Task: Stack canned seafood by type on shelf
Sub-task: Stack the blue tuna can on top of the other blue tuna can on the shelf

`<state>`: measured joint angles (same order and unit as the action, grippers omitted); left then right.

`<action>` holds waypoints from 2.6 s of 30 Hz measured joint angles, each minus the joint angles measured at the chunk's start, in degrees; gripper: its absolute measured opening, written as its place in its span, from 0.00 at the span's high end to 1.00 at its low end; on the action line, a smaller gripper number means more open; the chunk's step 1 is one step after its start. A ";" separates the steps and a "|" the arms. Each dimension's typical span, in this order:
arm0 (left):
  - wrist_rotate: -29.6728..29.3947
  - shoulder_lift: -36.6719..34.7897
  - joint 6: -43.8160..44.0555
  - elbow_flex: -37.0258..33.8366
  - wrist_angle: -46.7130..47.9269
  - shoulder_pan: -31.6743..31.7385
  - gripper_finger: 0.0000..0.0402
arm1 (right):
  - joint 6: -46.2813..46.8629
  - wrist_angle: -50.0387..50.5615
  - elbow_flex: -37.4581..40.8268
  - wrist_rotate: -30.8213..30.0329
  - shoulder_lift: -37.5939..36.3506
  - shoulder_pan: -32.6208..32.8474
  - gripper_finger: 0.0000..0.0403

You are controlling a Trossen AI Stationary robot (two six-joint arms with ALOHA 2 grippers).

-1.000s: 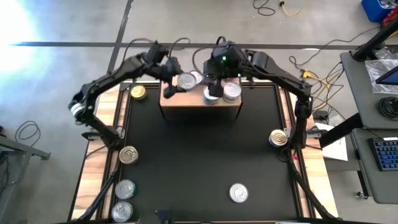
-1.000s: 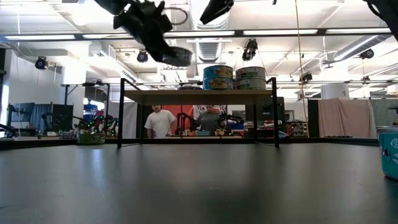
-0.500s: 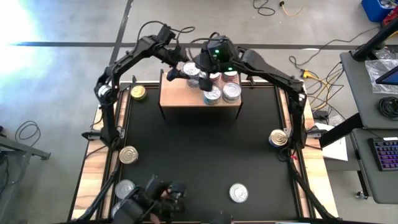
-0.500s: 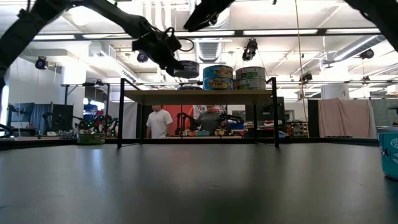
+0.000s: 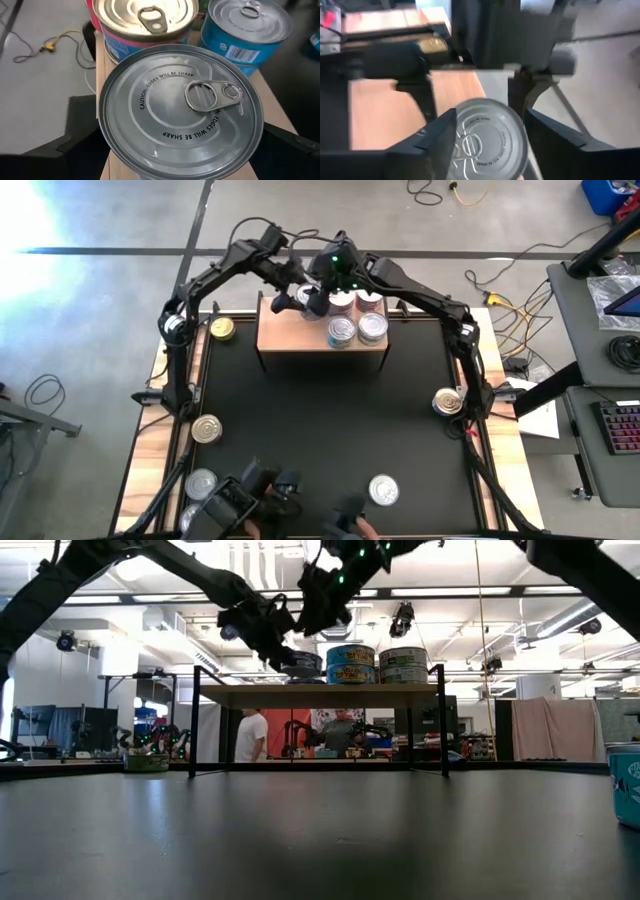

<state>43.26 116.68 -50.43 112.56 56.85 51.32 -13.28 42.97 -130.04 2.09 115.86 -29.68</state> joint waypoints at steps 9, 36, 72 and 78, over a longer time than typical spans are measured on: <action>-1.81 -0.04 0.52 -0.13 -2.31 -0.47 0.07 | -0.18 -0.14 0.00 -0.45 5.00 -0.23 0.71; 0.14 -0.28 3.31 -6.48 -10.13 -2.05 0.01 | -0.87 6.82 -0.22 0.39 7.16 -0.42 0.93; -5.80 -1.69 6.56 9.65 11.64 -1.17 0.04 | 3.28 2.21 0.11 0.44 5.82 -0.36 0.93; -5.58 -6.43 9.37 7.96 13.06 -1.17 0.11 | 2.53 1.27 -3.16 0.28 3.45 -0.36 0.93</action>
<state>37.67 110.26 -41.07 120.53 69.91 50.15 -10.75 44.23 -133.20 2.36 119.31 -30.04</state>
